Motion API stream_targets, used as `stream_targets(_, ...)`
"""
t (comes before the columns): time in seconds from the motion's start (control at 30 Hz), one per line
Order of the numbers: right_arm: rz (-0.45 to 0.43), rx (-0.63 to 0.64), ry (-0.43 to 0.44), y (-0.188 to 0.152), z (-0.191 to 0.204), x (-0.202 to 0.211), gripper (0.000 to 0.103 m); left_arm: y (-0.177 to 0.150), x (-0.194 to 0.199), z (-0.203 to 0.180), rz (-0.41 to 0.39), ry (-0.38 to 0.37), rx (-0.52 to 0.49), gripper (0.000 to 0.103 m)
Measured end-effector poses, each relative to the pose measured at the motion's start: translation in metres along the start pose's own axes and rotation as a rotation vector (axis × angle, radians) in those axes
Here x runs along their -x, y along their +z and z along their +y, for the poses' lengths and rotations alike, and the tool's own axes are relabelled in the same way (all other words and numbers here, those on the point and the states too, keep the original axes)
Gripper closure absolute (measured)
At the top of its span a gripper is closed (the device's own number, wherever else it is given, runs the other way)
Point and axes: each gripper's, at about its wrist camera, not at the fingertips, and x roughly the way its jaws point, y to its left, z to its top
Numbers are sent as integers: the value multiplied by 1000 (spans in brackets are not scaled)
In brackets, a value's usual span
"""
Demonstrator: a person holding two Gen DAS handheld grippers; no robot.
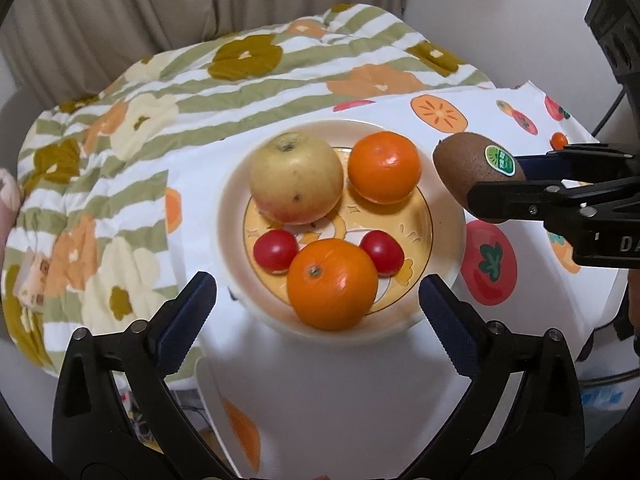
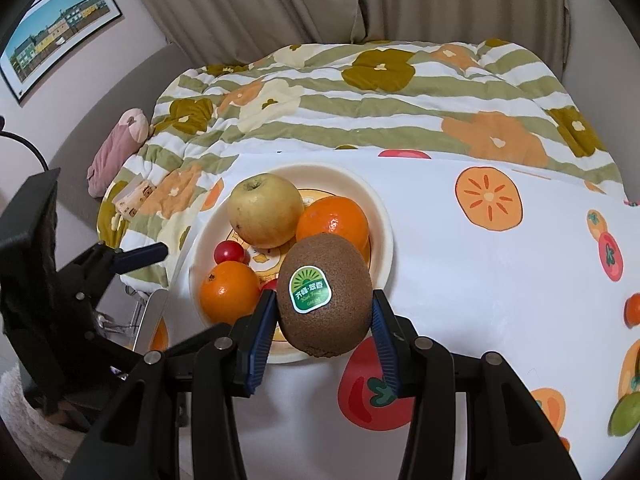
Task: Organize fruits
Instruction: 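Open the left tool to release the orange while the right tool releases the kiwi, then move both tools toward the tangerines and green apples on the cloth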
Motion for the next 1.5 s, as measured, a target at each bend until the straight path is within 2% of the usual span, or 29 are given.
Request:
stream_targets(0.17, 42, 65, 7, 0, 5, -11, 60, -9, 5, 8, 13, 31, 24, 0)
stream_targets(0.53, 124, 154, 38, -3, 16, -45, 60, -20, 0, 21, 39, 42, 89, 0)
stream_targets(0.8, 154, 136, 30, -4, 15, -52, 59, -17, -1, 22, 33, 60, 97, 0)
stream_targets(0.83, 155, 122, 42, -4, 14, -51, 58, -18, 0, 22, 31, 63, 100, 0)
stream_targets(0.9, 142, 100, 62, -3, 11, -47, 46, -18, 1, 23, 31, 66, 105, 0)
stream_targets(0.97, 130, 82, 83, -3, 9, -42, 12, -19, 2, 24, 32, 69, 111, 0)
stream_targets(1.0, 122, 76, 89, -3, 8, -39, 8, -19, 3, 25, 32, 70, 115, 0)
stream_targets(1.3, 94, 73, 81, -1, 8, -23, 8, -16, 21, 22, 14, 92, 125, 0)
stream_targets(1.5, 56, 82, 78, 4, 5, 5, 8, -8, 46, 15, -24, 102, 151, 0)
